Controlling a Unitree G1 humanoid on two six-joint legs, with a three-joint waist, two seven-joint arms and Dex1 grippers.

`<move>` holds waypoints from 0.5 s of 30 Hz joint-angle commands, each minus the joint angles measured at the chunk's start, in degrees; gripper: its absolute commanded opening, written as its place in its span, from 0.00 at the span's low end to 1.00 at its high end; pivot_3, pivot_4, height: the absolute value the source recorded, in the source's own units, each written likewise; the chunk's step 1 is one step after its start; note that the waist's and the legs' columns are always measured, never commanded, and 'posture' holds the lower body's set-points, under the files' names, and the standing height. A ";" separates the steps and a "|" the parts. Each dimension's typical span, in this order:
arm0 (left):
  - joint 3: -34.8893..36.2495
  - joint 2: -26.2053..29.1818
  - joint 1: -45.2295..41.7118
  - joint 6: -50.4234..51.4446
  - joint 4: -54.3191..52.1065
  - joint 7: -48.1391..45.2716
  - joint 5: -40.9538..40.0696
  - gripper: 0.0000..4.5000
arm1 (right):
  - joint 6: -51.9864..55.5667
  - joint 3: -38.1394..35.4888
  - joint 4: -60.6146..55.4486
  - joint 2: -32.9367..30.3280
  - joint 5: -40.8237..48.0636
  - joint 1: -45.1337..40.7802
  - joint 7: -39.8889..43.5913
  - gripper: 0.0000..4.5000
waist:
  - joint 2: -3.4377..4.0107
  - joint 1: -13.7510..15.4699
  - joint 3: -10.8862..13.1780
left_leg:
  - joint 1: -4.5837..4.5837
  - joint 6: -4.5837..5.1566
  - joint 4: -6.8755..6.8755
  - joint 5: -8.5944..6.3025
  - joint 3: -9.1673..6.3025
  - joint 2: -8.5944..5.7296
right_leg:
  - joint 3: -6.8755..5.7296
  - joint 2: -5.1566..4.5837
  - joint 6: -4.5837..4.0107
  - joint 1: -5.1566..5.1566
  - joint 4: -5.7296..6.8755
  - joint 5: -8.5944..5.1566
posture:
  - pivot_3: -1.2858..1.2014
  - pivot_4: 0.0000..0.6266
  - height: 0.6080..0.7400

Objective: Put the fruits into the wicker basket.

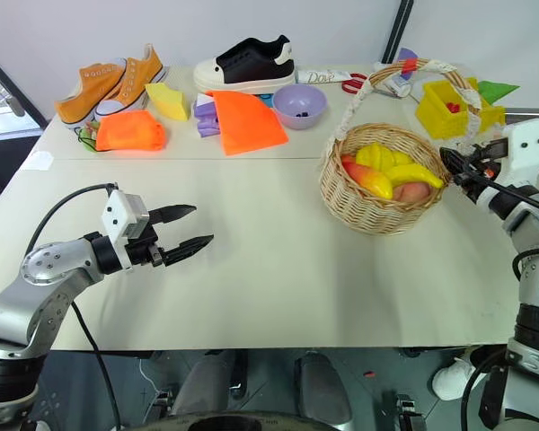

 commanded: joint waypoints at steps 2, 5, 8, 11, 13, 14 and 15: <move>1.09 0.41 -0.80 -1.13 0.01 -0.05 0.02 0.82 | -3.42 -1.98 -2.69 -1.06 -0.15 -0.08 -0.42 0.89 | 0.01 -0.20 0.01 | 0.00 0.00 0.00 0.00 0.00 0.00 | 0.00 0.01 0.00 0.00 0.01 0.00 | 0.52 0.24 0.95; 1.29 0.55 -0.90 -0.97 0.23 0.29 0.20 0.82 | -6.41 -2.33 -3.10 -1.18 -0.86 -0.34 -0.96 0.99 | 0.03 -0.30 0.02 | 0.03 0.00 -0.01 0.00 0.00 0.02 | 0.03 0.03 0.00 0.00 0.02 0.00 | 0.52 0.24 0.95; 3.41 1.56 0.51 -0.04 0.79 1.34 0.64 0.82 | -6.07 -6.63 -4.78 -3.01 3.04 1.64 2.73 0.99 | 0.05 -0.10 0.03 | 0.03 0.00 -0.01 0.00 0.01 0.02 | 0.02 0.04 0.00 0.00 0.02 0.00 | 0.52 0.24 0.95; 5.87 2.44 2.82 -0.38 3.01 2.51 1.73 0.82 | -2.18 -10.45 -6.88 -5.43 8.44 7.47 10.06 0.99 | 0.06 0.10 0.03 | 0.02 0.00 -0.03 0.00 0.01 0.02 | 0.02 0.03 0.00 0.02 -0.02 0.00 | 0.52 0.24 0.95; 7.57 2.55 4.71 -1.26 5.25 3.23 2.47 0.82 | -0.25 -11.17 -9.86 -6.99 11.06 13.29 15.66 0.99 | 0.05 0.15 0.03 | 0.04 0.01 -0.05 -0.01 -0.01 0.02 | 0.01 0.02 0.00 0.05 -0.06 0.00 | 0.52 0.24 0.95; 8.34 2.38 5.57 -1.82 6.00 3.35 2.53 0.82 | 1.23 -11.46 -11.31 -7.21 12.87 15.30 17.03 0.99 | 0.04 0.07 0.04 | 0.07 0.04 -0.06 -0.03 -0.01 0.03 | 0.01 0.02 0.00 0.10 -0.09 -0.01 | 0.52 0.24 0.95; 9.09 2.16 6.34 -2.40 6.70 3.48 2.70 0.82 | 2.82 -11.64 -12.64 -7.15 14.62 16.87 17.74 0.99 | 0.06 -0.18 0.05 | 0.13 0.05 -0.06 -0.03 -0.01 0.04 | 0.01 0.02 0.00 0.17 -0.10 -0.01 | 0.52 0.24 0.95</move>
